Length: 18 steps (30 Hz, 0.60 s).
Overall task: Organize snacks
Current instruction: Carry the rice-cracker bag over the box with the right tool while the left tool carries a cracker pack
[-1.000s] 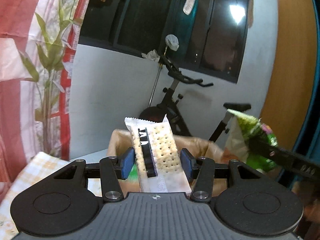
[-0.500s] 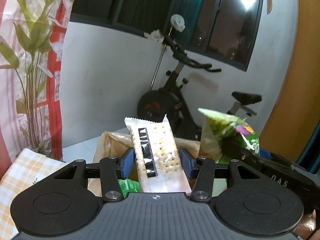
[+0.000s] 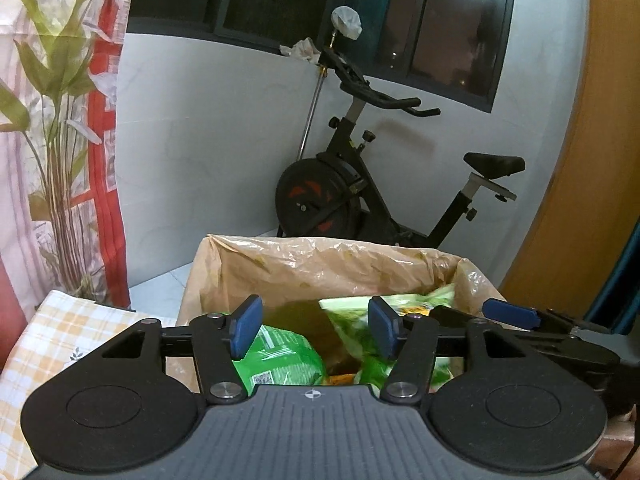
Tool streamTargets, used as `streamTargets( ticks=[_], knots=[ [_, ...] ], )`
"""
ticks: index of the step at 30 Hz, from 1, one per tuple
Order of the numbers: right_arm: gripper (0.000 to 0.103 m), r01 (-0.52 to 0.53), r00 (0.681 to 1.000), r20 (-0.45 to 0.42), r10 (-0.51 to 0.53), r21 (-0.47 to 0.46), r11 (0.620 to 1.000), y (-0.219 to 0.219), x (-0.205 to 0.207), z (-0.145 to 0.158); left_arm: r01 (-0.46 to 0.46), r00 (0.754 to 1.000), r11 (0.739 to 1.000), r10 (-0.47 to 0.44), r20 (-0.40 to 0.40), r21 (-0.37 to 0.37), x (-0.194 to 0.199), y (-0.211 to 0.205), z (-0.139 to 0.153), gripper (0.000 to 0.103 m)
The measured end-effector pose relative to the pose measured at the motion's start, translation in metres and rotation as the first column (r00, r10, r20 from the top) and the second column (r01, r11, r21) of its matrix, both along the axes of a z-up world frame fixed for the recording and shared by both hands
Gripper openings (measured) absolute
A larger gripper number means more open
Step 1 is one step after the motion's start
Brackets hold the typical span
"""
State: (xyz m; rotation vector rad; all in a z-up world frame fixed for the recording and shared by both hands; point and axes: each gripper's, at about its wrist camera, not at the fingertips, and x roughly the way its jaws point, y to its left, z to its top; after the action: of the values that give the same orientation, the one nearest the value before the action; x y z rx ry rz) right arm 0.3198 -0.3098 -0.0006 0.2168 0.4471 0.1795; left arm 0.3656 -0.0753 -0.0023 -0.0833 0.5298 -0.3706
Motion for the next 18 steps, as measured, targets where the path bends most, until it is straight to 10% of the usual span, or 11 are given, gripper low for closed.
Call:
streamTargets(
  ticks=[18],
  knots=[
    [0.090,-0.069,0.998,-0.003,0.069,-0.057,0.996,0.009,-0.052,0.020,-0.041,0.999,0.999,0.041,0.003,0.026,-0.065,0.027,-0.001,0.063]
  ],
)
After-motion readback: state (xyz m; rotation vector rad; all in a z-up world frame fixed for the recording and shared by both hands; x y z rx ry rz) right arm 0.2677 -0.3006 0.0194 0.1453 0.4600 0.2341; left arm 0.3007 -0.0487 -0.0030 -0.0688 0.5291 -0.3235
